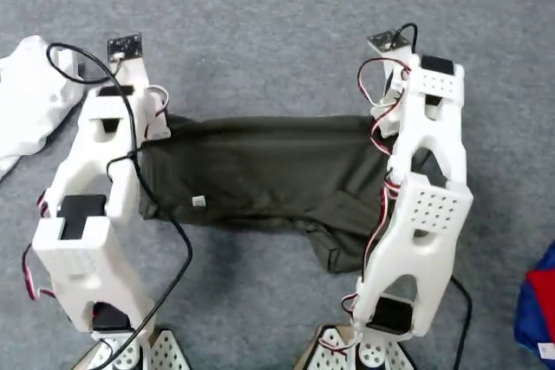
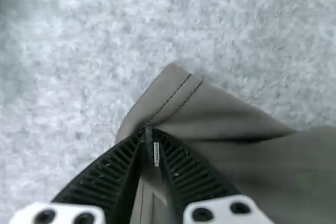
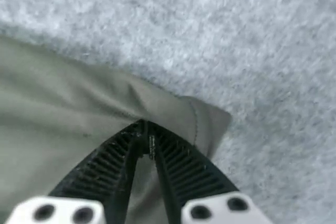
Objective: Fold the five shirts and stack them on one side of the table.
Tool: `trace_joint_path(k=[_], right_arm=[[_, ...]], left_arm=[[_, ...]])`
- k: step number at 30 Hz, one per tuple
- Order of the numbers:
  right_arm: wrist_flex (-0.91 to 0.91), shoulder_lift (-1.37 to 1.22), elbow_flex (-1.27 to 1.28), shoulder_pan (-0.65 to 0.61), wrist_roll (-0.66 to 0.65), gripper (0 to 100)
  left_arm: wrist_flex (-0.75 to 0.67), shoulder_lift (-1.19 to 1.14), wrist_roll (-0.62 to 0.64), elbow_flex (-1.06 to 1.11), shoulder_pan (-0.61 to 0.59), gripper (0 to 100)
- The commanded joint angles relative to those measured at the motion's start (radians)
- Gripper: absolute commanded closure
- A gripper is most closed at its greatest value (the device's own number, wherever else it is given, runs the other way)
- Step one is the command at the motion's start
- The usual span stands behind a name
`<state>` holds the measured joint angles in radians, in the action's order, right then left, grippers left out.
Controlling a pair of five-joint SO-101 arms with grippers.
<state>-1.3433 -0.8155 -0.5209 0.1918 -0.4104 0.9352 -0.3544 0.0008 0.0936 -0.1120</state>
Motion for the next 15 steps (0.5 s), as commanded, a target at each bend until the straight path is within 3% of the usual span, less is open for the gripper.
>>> trace_joint_path(k=[1, 10, 15], right_arm=[[-0.005, 0.012, -0.064, 0.031, -0.005, 99.0], [-0.021, 0.182, -0.054, 0.004, -0.066, 98.6], [-0.124, 0.292, -0.054, -0.065, -0.112, 92.5]], left_arm=[[0.068, -0.038, 0.008, -0.176, -0.014, 98], [0.224, -0.079, 0.008, -0.463, 0.003, 98], [0.436, -0.079, -0.005, -0.612, 0.021, 98]])
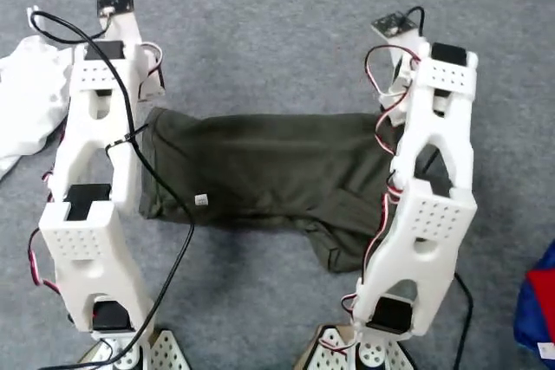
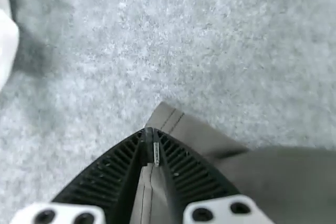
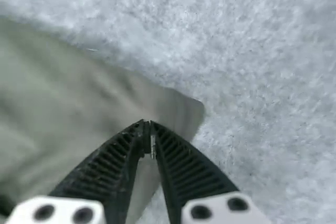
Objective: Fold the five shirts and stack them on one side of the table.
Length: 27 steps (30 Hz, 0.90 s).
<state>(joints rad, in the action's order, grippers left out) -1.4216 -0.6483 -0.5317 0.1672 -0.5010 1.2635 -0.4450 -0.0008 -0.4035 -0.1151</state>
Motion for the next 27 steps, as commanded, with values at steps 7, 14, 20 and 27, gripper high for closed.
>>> trace_joint_path(k=[7, 14, 20, 27], right_arm=[[-0.186, 0.338, 0.031, -0.076, -0.183, 86.2], [-0.081, 0.624, 0.487, -0.107, -0.288, 86.2], [0.014, 0.845, 0.842, -0.179, -0.328, 86.2], [0.087, 0.908, 1.036, -0.194, -0.393, 86.2]], left_arm=[[0.222, 0.039, -0.11, -0.146, 0.089, 98], [0.219, 0.196, -0.12, -0.009, 0.117, 98], [0.218, 0.337, -0.12, 0.161, 0.12, 98], [0.213, 0.438, -0.12, 0.296, 0.12, 98]])
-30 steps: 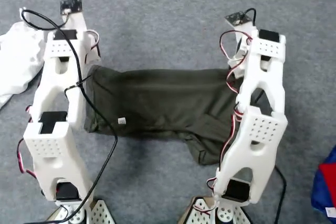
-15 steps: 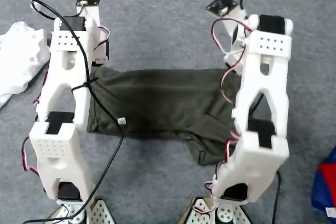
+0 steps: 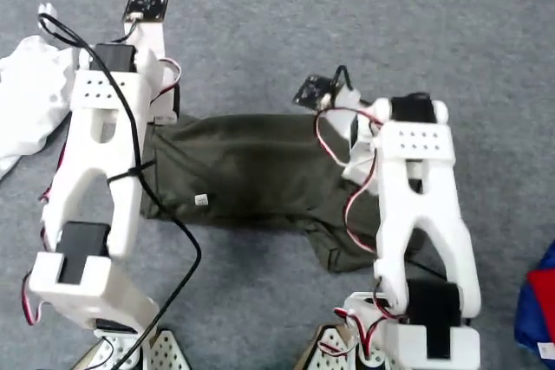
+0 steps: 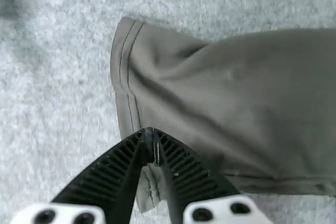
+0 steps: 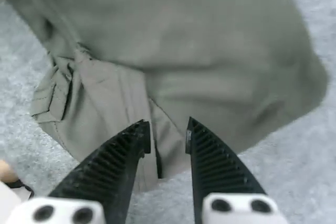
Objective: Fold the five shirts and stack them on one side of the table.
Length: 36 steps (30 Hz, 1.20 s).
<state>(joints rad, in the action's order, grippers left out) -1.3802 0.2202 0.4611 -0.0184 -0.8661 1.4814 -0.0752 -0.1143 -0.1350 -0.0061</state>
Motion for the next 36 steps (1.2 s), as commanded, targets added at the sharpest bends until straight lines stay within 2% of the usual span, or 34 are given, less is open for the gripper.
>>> trace_joint_path(k=[1, 8, 20, 27, 36], right_arm=[[0.061, 0.028, 0.061, -0.007, -0.037, 86.2], [0.124, -0.105, 0.091, -0.013, -0.046, 86.2], [0.144, -0.145, 0.148, -0.099, -0.038, 86.2], [0.167, -0.137, 0.189, -0.091, -0.038, 97.5], [0.118, -0.116, 0.197, -0.076, -0.037, 98.1]], left_arm=[[-0.014, 0.074, -0.006, 0.044, 0.011, 98], [-0.058, 0.097, -0.006, 0.149, 0.049, 98], [-0.064, 0.09, -0.006, 0.157, 0.06, 98], [-0.064, 0.093, -0.006, 0.153, 0.06, 98], [-0.064, 0.097, -0.006, 0.157, 0.06, 98]])
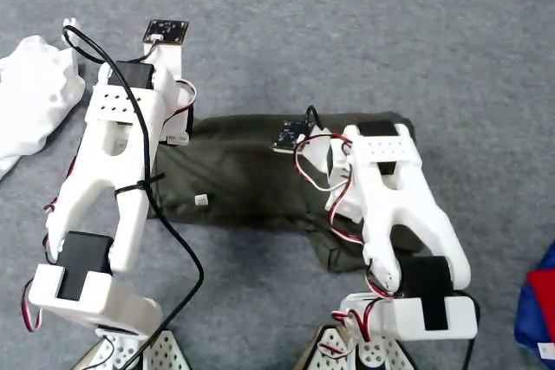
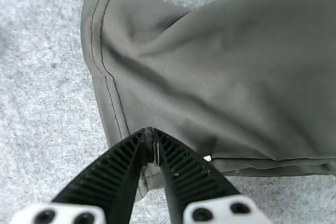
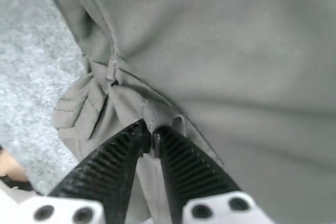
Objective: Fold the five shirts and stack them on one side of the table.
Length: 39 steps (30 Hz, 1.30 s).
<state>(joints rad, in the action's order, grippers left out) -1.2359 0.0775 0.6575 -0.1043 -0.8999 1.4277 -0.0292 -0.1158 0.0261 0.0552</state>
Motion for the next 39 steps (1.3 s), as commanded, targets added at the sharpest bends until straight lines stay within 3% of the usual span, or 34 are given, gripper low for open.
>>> trace_joint_path(k=[1, 12, 27, 35, 39], right_arm=[[-0.034, 0.048, 0.007, 0.018, -0.003, 98.1], [-0.049, 0.397, 0.254, 0.025, -0.005, 98.0], [-0.057, 0.555, 0.489, -0.085, -0.003, 97.8], [-0.078, 0.604, 0.51, -0.097, -0.008, 76.0], [-0.146, 0.667, 0.476, -0.097, -0.008, 73.1]], left_arm=[[-0.009, 0.051, -0.005, -0.005, -0.002, 98], [-0.011, 0.051, -0.005, -0.005, -0.002, 98], [-0.008, 0.051, -0.005, -0.005, -0.002, 98], [-0.009, 0.051, -0.005, -0.005, -0.002, 98], [-0.009, 0.051, -0.005, -0.005, -0.002, 98]])
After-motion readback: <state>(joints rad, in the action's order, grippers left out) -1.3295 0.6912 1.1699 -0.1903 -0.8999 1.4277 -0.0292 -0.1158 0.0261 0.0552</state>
